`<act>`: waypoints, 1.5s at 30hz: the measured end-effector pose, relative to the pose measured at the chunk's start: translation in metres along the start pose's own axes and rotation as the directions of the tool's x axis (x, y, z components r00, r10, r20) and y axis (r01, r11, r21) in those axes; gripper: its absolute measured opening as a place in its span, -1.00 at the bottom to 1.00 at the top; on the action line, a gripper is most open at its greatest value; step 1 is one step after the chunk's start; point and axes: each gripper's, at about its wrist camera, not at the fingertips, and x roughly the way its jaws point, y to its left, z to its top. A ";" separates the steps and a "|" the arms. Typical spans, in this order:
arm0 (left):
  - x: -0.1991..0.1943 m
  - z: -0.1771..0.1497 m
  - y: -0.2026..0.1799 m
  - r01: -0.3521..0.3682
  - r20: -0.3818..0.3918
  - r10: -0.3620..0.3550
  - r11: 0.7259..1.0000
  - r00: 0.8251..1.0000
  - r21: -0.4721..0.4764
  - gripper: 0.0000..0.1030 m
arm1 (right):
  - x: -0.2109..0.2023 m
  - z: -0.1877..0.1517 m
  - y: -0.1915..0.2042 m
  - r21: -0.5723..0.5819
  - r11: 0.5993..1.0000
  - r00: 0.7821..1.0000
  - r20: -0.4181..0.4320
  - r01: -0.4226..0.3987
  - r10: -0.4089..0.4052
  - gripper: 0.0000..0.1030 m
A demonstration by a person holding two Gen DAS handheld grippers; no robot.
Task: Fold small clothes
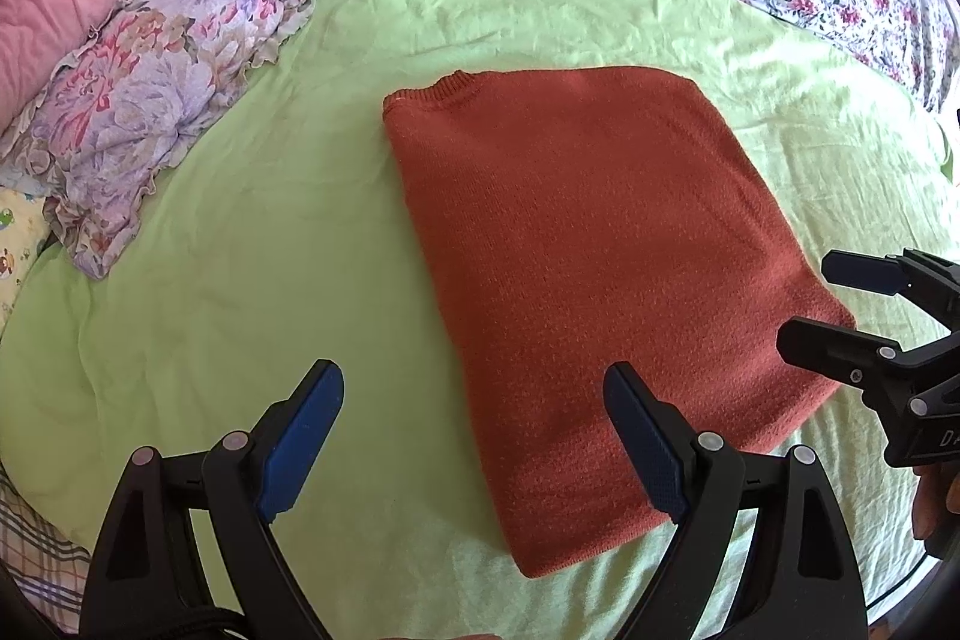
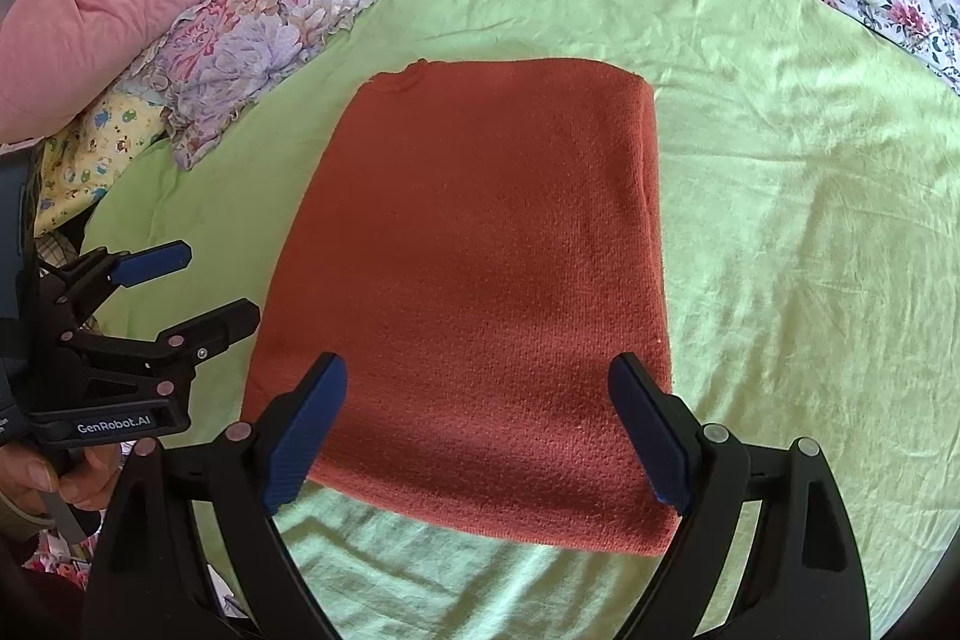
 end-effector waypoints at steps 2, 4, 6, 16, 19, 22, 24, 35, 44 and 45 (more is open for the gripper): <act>0.000 0.000 0.000 -0.002 0.002 0.002 1.000 1.000 -0.001 0.73 | 0.000 0.000 0.000 -0.001 1.000 1.000 0.002 -0.002 0.002 0.73; 0.000 0.001 0.001 -0.001 0.001 0.001 1.000 1.000 -0.002 0.73 | 0.000 0.000 0.000 -0.001 1.000 1.000 0.001 -0.006 0.006 0.73; -0.001 0.000 0.001 -0.003 0.004 0.003 1.000 1.000 -0.002 0.73 | 0.000 0.001 0.000 -0.002 1.000 1.000 0.001 -0.008 0.008 0.73; -0.003 0.001 0.002 0.003 0.009 -0.003 1.000 1.000 -0.015 0.73 | 0.001 0.003 0.002 -0.003 1.000 1.000 0.003 -0.011 0.011 0.73; -0.003 0.002 0.002 0.002 0.007 -0.002 1.000 1.000 -0.019 0.73 | 0.000 0.005 0.001 -0.001 1.000 1.000 0.008 -0.016 0.016 0.73; -0.004 0.001 0.002 0.003 0.009 -0.003 1.000 1.000 -0.020 0.73 | -0.001 0.006 0.003 -0.002 1.000 1.000 0.012 -0.018 0.018 0.73; -0.005 0.001 0.001 0.002 0.012 -0.002 1.000 1.000 -0.022 0.73 | -0.002 0.007 0.003 -0.002 1.000 1.000 0.010 -0.021 0.021 0.73; -0.007 0.001 0.000 0.003 0.013 -0.002 1.000 1.000 -0.019 0.73 | -0.005 0.006 0.005 -0.003 1.000 0.999 0.015 -0.028 0.028 0.73; -0.009 0.003 -0.002 0.011 0.014 -0.011 1.000 1.000 -0.013 0.73 | -0.004 0.008 0.003 0.004 0.999 0.999 0.013 -0.033 0.033 0.73; -0.009 0.003 -0.003 0.012 0.014 -0.012 1.000 1.000 -0.012 0.73 | -0.005 0.007 0.004 0.004 0.999 0.999 0.014 -0.033 0.033 0.73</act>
